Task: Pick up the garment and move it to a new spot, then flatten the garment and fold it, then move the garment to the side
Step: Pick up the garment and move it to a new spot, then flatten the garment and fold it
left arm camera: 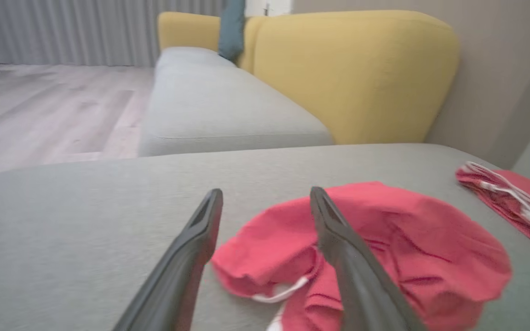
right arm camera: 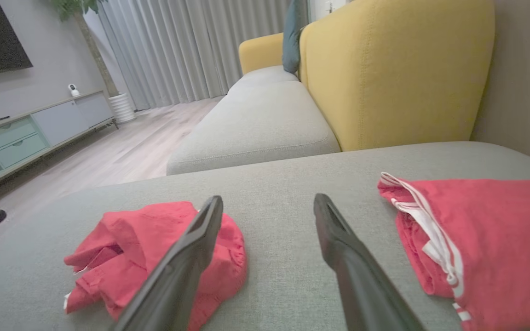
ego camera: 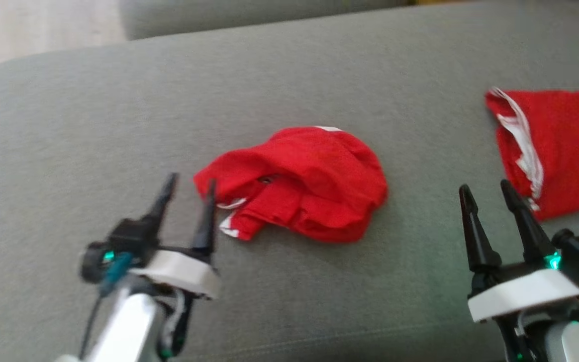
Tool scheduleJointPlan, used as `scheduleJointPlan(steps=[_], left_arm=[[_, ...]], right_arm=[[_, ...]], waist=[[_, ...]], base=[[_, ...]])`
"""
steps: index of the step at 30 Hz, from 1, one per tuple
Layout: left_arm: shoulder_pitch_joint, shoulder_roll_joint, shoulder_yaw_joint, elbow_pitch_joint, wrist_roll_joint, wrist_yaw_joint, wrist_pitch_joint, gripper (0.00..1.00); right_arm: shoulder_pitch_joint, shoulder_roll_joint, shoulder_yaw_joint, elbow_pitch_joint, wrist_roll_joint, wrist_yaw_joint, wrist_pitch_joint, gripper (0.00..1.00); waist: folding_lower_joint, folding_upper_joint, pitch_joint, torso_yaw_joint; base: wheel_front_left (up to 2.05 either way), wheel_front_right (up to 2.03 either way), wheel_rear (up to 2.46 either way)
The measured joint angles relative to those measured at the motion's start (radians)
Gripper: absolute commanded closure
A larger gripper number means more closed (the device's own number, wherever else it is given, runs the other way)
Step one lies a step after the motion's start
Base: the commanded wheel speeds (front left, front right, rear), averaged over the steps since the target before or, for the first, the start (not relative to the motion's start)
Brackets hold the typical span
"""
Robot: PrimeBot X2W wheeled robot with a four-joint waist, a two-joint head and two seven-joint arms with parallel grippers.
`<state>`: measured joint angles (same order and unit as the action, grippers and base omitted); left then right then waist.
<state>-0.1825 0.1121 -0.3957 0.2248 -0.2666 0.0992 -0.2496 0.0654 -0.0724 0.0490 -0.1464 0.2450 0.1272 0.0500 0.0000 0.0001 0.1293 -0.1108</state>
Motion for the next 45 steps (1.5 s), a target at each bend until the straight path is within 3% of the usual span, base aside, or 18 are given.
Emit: scheduleJointPlan(steps=[10, 25, 45], left_arm=[[0.105, 0.079, 0.158, -0.079, -0.011, 0.031, 0.0, 0.0], [0.22, 0.098, 0.123, -0.13, 0.001, 0.026, 0.007, 0.0], [0.223, 0.103, 0.12, -0.134, 0.0, 0.042, 0.012, 0.0]], right_arm=[[0.046, -0.003, -0.028, -0.002, -0.024, 0.0, 0.024, 0.0], [0.118, -0.005, -0.035, 0.0, -0.035, 0.0, 0.056, 0.0], [0.119, -0.004, -0.034, -0.002, -0.034, 0.0, 0.056, 0.0]], waist=[[0.0, 0.0, -0.082, 0.1], [0.0, 0.0, -0.148, 0.085], [0.0, 0.0, -0.152, 0.074]], base=[[0.0, 0.0, 0.0], [0.0, 0.0, 0.0], [0.0, 0.0, 0.0]])
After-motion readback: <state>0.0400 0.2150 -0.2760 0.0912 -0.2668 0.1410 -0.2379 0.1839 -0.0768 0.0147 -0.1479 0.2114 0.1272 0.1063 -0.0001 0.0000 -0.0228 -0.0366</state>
